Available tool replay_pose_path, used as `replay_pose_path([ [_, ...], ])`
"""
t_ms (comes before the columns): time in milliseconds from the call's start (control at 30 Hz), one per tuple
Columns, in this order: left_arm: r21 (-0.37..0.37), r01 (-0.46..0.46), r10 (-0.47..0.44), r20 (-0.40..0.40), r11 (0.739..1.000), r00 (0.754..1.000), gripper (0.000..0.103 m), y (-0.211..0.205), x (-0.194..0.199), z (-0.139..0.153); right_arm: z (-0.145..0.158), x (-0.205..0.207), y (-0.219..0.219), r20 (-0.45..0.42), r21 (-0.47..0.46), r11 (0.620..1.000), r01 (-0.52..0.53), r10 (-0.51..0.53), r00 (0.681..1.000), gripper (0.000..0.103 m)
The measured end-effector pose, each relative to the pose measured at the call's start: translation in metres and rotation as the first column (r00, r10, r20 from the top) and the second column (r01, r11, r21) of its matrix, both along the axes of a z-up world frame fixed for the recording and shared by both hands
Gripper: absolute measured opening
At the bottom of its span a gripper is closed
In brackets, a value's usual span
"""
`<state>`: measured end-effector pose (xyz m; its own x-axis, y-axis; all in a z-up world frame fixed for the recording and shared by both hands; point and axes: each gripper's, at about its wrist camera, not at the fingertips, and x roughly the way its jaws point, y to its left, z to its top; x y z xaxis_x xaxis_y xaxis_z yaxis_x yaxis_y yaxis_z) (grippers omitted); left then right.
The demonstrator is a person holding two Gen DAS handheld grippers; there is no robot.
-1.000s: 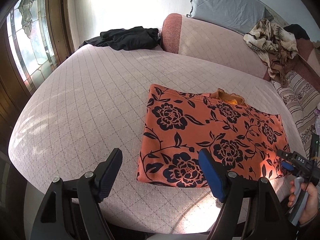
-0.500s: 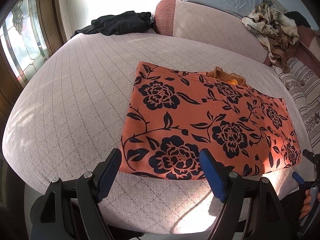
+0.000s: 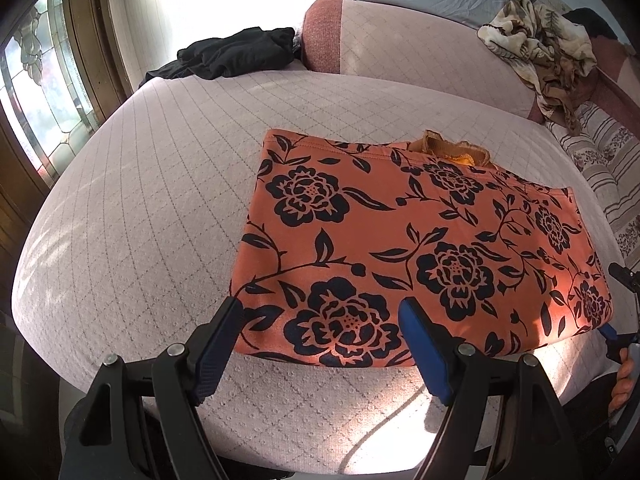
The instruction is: Fold small clothes
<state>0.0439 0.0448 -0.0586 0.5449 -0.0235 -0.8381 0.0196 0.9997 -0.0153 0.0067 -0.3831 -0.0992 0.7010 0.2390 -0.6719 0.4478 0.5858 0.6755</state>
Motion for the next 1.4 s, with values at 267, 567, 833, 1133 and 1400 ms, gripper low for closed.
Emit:
replay_pose_path([
  [267, -0.002, 0.003, -0.003, -0.002, 1.0, 1.0, 0.08, -0.001, 0.001, -0.002, 0.01, 0.001, 0.005, 0.012, -0.087, 0.996, -0.02, 0.022, 1.0, 0.09],
  [567, -0.002, -0.001, 0.001, 0.002, 1.0, 1.0, 0.08, -0.001, -0.002, -0.001, -0.001, -0.001, 0.001, -0.006, -0.078, 0.997, -0.008, 0.008, 1.0, 0.091],
  [833, 0.005, 0.005, -0.005, -0.005, 1.0, 1.0, 0.08, -0.004, 0.0, -0.006, -0.002, -0.006, 0.001, 0.0, -0.098, 0.995, -0.014, 0.014, 1.0, 0.08],
  [1133, 0.045, 0.071, -0.071, 0.0, 0.996, 0.997, 0.08, -0.04, 0.022, -0.02, -0.002, -0.006, -0.004, -0.014, -0.098, 0.995, 0.008, -0.009, 1.0, 0.07],
  [1400, 0.084, 0.112, -0.109, -0.042, 0.99, 0.993, 0.082, -0.062, 0.038, -0.046, 0.003, 0.004, -0.004, -0.029, -0.129, 0.99, -0.053, 0.049, 0.998, 0.014],
])
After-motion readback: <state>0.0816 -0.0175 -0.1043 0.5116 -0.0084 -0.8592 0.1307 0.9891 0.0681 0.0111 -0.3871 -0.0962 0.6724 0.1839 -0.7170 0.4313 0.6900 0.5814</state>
